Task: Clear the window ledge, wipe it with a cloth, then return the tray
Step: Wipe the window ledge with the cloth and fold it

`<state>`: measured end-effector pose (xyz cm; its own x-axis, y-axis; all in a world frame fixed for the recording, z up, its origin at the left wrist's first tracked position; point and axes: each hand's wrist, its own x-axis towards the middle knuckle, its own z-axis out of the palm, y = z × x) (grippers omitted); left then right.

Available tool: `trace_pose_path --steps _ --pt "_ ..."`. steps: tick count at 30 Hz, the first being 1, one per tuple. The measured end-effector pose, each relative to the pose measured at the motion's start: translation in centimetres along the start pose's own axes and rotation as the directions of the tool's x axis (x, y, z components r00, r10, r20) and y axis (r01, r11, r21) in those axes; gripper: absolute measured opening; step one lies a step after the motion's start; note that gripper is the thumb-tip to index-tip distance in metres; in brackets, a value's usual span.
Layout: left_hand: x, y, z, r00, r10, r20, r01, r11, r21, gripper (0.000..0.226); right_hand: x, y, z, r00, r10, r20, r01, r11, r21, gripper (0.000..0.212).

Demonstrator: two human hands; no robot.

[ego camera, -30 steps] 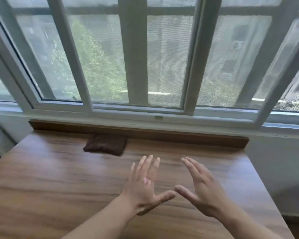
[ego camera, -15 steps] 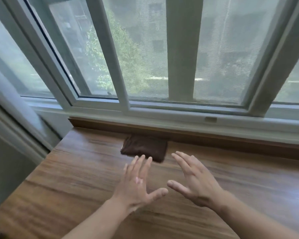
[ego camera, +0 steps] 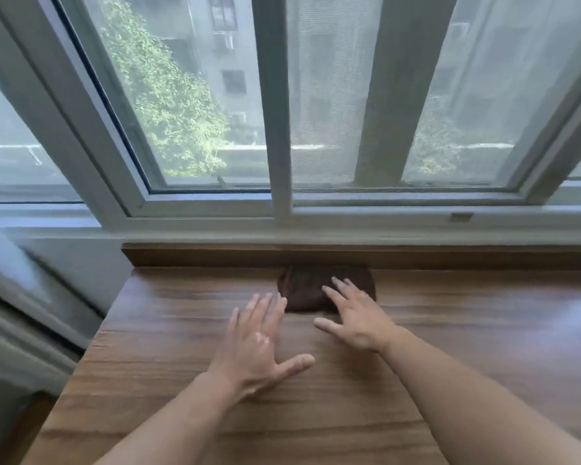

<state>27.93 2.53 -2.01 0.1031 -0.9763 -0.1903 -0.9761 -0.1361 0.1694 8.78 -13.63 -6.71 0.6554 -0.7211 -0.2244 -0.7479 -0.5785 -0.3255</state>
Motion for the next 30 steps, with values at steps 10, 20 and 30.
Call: trace_pose_path --steps 10,20,30 --pt "-1.1 -7.3 0.0 0.992 0.088 0.086 -0.086 0.996 -0.019 0.137 0.1 -5.8 2.6 0.982 0.187 0.025 -0.184 0.979 -0.082 0.111" --pt "0.7 -6.6 2.1 0.951 0.21 0.225 -0.229 0.971 0.063 0.134 -2.3 -8.9 3.1 0.987 -0.081 -0.141 0.046 0.971 -0.233 0.068" --pt "1.1 -8.2 2.1 0.97 0.126 0.21 -0.158 0.976 0.147 0.126 2.0 -5.5 3.9 0.934 -0.343 0.102 0.357 0.908 -0.22 0.084"
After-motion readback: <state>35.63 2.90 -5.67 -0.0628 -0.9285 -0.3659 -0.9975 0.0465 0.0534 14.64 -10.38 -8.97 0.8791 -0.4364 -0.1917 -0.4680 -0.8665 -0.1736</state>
